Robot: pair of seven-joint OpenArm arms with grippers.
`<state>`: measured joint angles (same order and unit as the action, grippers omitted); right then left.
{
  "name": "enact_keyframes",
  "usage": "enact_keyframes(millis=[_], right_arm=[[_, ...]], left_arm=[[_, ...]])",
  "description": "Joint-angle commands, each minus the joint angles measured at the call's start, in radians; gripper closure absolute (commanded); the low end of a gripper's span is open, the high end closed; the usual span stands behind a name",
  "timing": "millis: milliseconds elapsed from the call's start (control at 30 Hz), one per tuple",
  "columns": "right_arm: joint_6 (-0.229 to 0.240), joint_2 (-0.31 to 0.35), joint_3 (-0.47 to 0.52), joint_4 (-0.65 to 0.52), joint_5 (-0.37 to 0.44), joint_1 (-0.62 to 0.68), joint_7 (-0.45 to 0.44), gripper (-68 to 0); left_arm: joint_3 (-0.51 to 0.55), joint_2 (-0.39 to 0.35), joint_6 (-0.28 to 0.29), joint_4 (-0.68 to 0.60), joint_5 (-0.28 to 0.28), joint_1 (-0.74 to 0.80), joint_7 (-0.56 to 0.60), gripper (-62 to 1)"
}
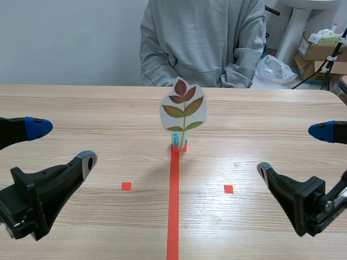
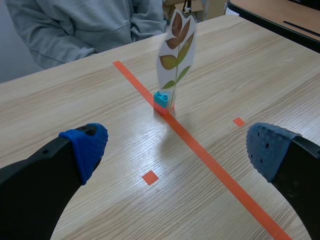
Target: Do the leaf sorting experiment
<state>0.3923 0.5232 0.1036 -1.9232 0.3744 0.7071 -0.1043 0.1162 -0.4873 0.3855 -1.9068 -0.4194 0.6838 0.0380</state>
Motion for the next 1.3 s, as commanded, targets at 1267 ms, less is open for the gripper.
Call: enact_keyframes(millis=[1267], right_arm=[[0.009, -0.002, 0.015, -0.003, -0.009, -0.151, 0.280, -67.9]], left_arm=[[0.003, 0.008, 0.002, -0.018, -0.006, -0.003, 0.016, -59.4]])
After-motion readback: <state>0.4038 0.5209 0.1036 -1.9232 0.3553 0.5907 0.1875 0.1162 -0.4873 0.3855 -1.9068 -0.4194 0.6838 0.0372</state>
